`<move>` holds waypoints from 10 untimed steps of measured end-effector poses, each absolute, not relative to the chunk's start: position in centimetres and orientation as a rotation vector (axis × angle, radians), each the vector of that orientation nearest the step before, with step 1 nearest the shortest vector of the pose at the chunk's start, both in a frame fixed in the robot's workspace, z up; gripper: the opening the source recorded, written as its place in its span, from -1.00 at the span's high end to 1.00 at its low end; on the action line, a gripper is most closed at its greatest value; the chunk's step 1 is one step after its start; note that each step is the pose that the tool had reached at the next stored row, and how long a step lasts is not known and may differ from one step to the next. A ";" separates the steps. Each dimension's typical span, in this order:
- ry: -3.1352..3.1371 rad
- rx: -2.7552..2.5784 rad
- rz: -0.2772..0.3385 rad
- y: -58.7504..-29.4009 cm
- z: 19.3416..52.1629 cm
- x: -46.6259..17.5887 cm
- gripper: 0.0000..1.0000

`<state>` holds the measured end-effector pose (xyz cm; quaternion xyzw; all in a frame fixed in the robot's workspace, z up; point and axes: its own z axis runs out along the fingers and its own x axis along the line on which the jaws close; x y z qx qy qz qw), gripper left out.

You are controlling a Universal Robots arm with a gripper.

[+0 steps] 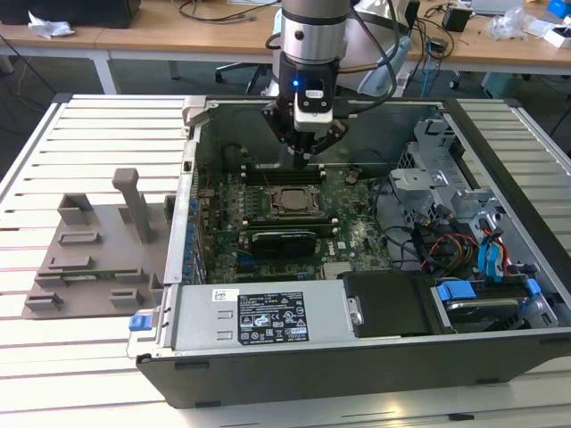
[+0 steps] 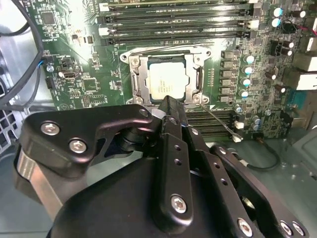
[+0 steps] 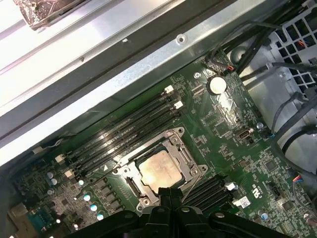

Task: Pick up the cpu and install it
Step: 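Install the first cpu locking lever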

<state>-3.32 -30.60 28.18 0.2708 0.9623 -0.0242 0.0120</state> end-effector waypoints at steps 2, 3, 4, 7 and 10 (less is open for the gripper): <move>3.006 0.823 -0.075 -30.6 28.2 -3.3 0.79; 3.008 0.813 -0.075 -30.6 28.2 -3.3 0.79; 3.012 0.796 -0.075 -30.6 28.2 -3.3 0.79; 3.020 0.763 -0.074 -30.6 28.2 -3.3 0.79; 3.029 0.728 -0.074 -30.6 28.2 -3.3 0.79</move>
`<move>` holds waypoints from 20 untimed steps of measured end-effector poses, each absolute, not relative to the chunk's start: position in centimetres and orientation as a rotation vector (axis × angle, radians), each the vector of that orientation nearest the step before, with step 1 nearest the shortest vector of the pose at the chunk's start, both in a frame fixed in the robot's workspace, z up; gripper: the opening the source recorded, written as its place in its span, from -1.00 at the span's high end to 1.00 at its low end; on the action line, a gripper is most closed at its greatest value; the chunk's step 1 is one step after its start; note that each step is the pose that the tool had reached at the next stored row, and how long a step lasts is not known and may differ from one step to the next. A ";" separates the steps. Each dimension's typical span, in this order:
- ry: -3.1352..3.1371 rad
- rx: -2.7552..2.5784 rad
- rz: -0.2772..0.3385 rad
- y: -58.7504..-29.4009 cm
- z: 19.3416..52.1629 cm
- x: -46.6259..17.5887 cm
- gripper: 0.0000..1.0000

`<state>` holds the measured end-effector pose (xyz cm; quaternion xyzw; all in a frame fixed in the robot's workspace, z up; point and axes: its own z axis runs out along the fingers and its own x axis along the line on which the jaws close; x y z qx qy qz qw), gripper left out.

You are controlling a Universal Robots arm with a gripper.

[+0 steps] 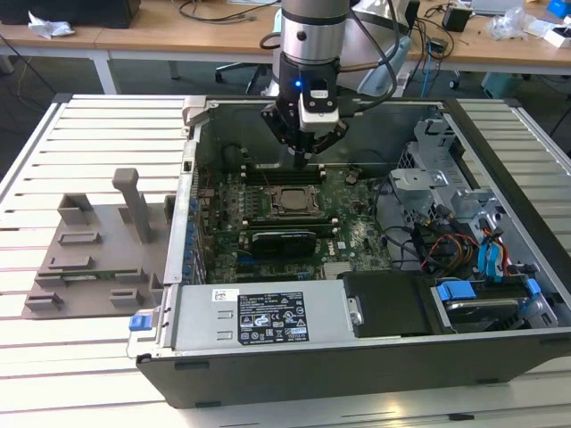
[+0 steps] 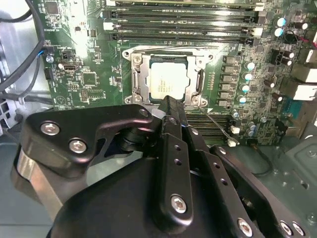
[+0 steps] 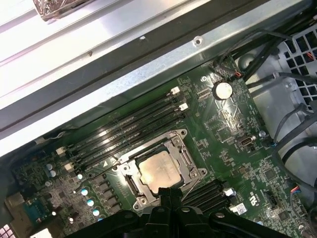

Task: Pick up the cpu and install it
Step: 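Install the first cpu locking lever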

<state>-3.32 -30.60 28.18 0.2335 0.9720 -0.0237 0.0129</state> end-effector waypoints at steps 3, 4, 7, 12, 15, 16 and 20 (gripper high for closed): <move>3.034 0.702 -0.073 -30.6 28.2 -3.3 0.79; 3.036 0.693 -0.073 -30.6 28.2 -3.3 0.79; 3.043 0.660 -0.073 -30.6 28.2 -3.3 0.79; 3.057 0.585 -0.072 -30.6 28.2 -3.3 0.79; 3.063 0.552 -0.071 -30.6 28.2 -3.3 0.79; 3.065 0.541 -0.071 -30.6 28.2 -3.3 0.79; 3.071 0.500 -0.071 -30.6 28.2 -3.3 0.79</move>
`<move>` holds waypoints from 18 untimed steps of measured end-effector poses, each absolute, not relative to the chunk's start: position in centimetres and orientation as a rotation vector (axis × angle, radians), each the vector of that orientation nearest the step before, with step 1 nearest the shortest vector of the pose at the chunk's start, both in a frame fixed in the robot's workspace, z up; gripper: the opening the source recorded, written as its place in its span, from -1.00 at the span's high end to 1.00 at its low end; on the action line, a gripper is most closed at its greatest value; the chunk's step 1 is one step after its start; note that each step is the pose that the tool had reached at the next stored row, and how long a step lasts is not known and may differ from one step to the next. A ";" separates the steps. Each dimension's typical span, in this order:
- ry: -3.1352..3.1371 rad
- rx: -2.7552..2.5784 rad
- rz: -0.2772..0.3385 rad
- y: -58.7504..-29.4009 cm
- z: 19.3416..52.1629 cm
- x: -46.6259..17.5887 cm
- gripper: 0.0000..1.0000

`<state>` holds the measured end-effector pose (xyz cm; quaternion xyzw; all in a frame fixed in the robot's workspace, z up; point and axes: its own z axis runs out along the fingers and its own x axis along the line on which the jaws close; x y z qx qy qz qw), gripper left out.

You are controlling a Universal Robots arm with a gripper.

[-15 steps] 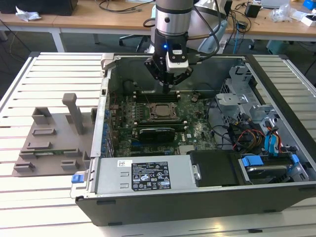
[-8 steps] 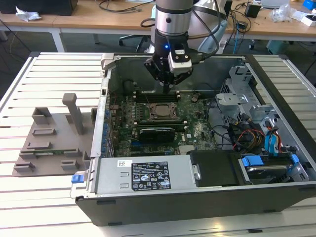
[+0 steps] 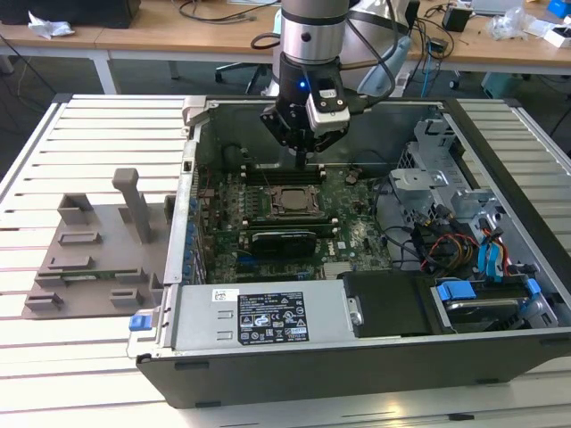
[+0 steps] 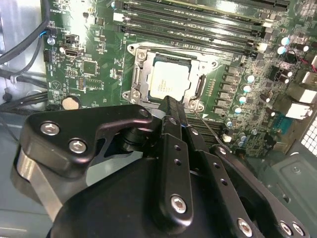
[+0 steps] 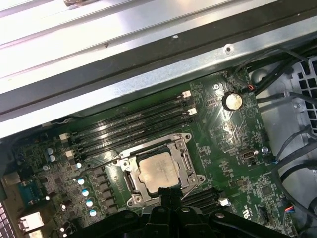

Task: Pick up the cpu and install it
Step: 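Install the first cpu locking lever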

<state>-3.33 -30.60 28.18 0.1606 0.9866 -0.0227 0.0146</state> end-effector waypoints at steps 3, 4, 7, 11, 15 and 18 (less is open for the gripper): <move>3.076 0.464 -0.070 -30.6 28.2 -3.3 0.79; 3.077 0.455 -0.070 -30.6 28.2 -3.3 0.79; 3.081 0.424 -0.069 -30.6 28.2 -3.3 0.79; 3.088 0.362 -0.068 -30.6 28.2 -3.3 0.79; 3.095 0.289 -0.067 -30.6 28.2 -3.3 0.79; 3.099 0.237 -0.066 -30.6 28.2 -3.3 0.79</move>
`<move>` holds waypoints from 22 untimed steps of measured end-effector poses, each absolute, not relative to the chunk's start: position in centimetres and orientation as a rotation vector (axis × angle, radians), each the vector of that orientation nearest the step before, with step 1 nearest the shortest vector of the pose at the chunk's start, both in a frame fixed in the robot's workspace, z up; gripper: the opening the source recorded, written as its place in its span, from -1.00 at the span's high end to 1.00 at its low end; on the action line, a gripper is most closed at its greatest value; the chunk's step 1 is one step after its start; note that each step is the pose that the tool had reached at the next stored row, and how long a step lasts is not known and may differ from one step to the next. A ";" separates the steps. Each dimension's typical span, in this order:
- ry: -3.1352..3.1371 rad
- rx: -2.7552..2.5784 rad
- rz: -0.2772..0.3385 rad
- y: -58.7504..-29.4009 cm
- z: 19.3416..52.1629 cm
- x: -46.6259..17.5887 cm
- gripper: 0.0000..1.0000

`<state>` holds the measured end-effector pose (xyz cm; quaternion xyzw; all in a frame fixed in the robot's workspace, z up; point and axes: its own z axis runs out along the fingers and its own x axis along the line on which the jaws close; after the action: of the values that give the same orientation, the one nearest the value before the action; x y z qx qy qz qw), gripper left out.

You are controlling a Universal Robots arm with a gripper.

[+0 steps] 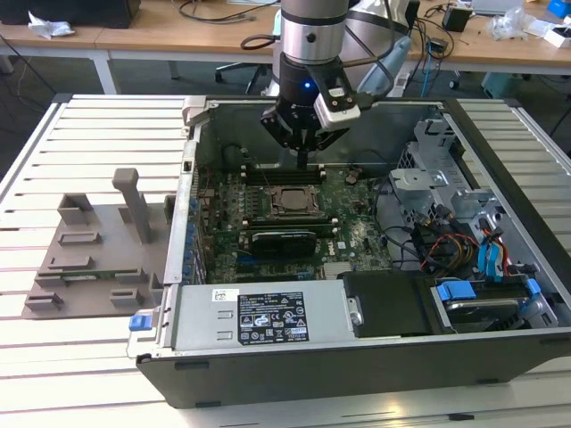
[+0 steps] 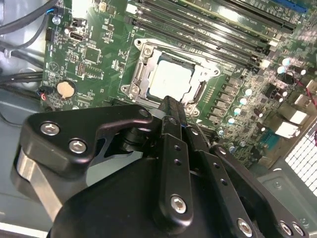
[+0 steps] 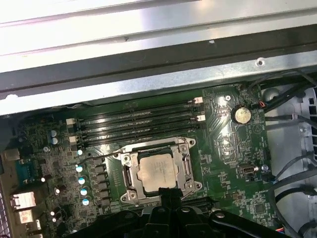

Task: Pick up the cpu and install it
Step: 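Install the first cpu locking lever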

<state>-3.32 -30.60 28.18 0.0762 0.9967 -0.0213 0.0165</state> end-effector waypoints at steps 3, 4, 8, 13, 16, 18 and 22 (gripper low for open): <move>3.102 0.181 -0.065 -30.6 28.2 -3.3 0.79; 3.102 0.170 -0.065 -30.6 28.2 -3.3 0.79; 3.104 0.116 -0.064 -30.6 28.2 -3.3 0.79; 3.105 0.058 -0.063 -30.6 28.2 -3.3 0.79; 3.105 0.032 -0.063 -30.6 28.2 -3.3 0.79; 3.105 0.013 -0.062 -30.6 28.2 -3.3 0.79; 3.104 -0.021 -0.062 -30.6 28.2 -3.3 0.79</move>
<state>-3.32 -30.60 28.18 -0.0068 0.9996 -0.0199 0.0182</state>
